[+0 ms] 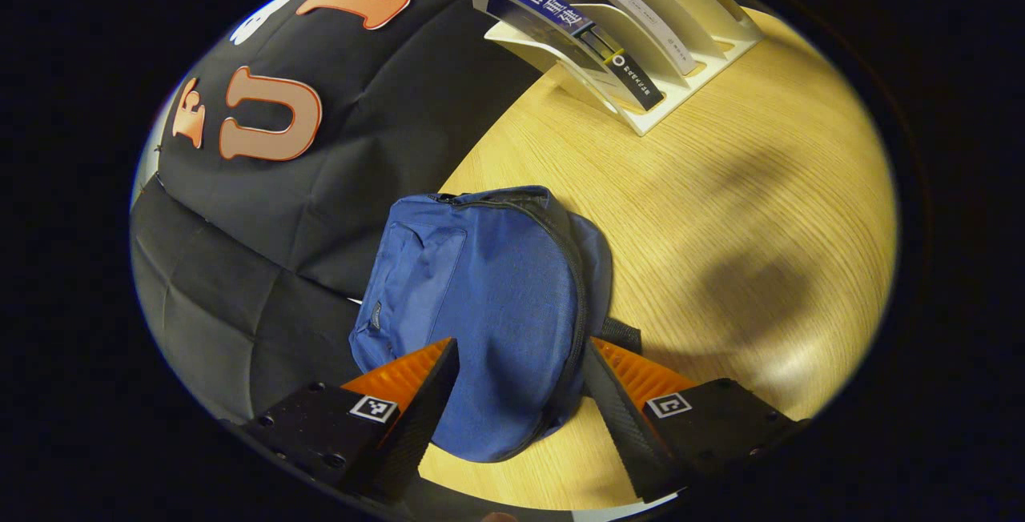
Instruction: Open the schoolbag, grab two books from the bookshelf and put them into the schoolbag.
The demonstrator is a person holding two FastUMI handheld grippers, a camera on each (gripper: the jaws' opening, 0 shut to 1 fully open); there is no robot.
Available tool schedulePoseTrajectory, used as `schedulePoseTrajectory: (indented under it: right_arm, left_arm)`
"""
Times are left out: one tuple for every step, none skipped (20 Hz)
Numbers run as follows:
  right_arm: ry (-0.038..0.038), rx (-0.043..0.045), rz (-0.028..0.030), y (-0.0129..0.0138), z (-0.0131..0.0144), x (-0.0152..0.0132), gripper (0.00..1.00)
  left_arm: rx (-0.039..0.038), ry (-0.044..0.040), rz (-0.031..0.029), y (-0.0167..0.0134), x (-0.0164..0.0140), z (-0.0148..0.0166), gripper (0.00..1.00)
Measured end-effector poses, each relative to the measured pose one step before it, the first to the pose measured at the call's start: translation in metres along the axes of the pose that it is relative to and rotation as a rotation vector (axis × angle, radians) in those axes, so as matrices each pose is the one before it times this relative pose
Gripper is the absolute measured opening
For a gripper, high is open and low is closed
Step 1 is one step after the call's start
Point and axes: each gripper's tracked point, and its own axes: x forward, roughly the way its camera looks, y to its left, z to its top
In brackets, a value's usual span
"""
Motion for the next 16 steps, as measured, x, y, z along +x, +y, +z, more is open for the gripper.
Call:
schedulePoseTrajectory:
  right_arm:
    - [-0.00061, -0.00183, 0.00154, 0.00142, 0.00106, -0.00001, 0.95]
    - [-0.00038, -0.00192, 0.00083, 0.00071, -0.00054, -0.00027, 0.95]
    - [0.00016, -0.00076, 0.00116, 0.00087, -0.00034, 0.00023, 0.95]
    - [-0.00125, -0.00099, -0.00052, 0.00001, 0.00067, -0.00030, 0.94]
    - [0.00000, 0.00080, 0.00134, 0.00109, 0.00025, -0.00031, 0.94]
    - [-0.00046, 0.00087, -0.00139, -0.00043, -0.00090, 0.00080, 0.95]
    - [-0.00007, 0.00192, 0.00145, 0.00055, 0.00047, 0.00019, 0.95]
    - [-0.00007, 0.00279, 0.00133, 0.00172, 0.00058, -0.00001, 0.95]
    - [-0.00142, 0.00286, 0.00391, 0.00193, 0.00051, 0.00025, 0.95]
    - [-0.00025, 0.00184, 0.00428, 0.00121, -0.00040, 0.00061, 0.95]
    - [-0.00050, 0.00079, 0.00395, 0.00155, -0.00014, 0.00031, 0.95]
    - [0.00085, 0.00131, 0.00684, 0.00363, 0.00072, -0.00004, 0.95]
    - [0.00075, 0.00027, 0.00493, 0.00201, 0.00025, 0.00007, 0.95]
    - [0.00184, 0.00045, 0.00495, 0.00096, -0.00143, -0.00033, 0.95]
    - [-0.00098, 0.00150, 0.00467, 0.00274, 0.00059, -0.00045, 0.95]
    - [-0.00067, 0.00280, 0.00744, 0.00324, 0.00148, -0.00034, 0.94]
  left_arm:
    - [-0.00310, -0.00165, -0.00170, 0.00060, 0.00068, 0.00087, 0.97]
    - [-0.00187, 0.00136, 0.00567, 0.00202, -0.00232, 0.00100, 0.96]
    - [0.00170, -0.01364, 0.01118, 0.00435, -0.00186, 0.00457, 0.95]
    - [0.00446, -0.00410, 0.00393, 0.00154, -0.00417, 0.00141, 0.94]
    - [0.00058, -0.01473, 0.00584, 0.00402, -0.00356, 0.00403, 0.94]
    - [-0.00579, -0.01124, -0.00154, 0.00397, -0.00141, 0.00363, 0.86]
    - [-0.00935, -0.00089, -0.00833, 0.00120, -0.00011, 0.00197, 0.81]
    - [-0.01194, 0.00900, -0.02066, -0.00252, 0.00126, -0.00223, 0.70]
    - [-0.00918, 0.01640, -0.02099, -0.00339, 0.00480, -0.00207, 0.67]
    - [-0.01069, 0.01763, -0.01547, -0.00220, 0.00213, -0.00351, 0.60]
    - [-0.00944, 0.01305, -0.01176, -0.00192, 0.00291, -0.00107, 0.55]
    - [-0.00385, 0.00939, -0.00636, -0.00015, 0.00146, -0.00021, 0.45]
    - [-0.00148, 0.00387, -0.00485, 0.00070, 0.00018, 0.00242, 0.47]
    - [-0.00055, -0.00679, 0.00872, 0.00429, -0.00083, 0.00291, 0.22]
    - [-0.00352, -0.00252, -0.00687, 0.00161, -0.00081, 0.00173, 0.14]
    - [-0.00629, 0.00789, -0.00782, 0.00213, -0.00222, 0.00033, 0.08]
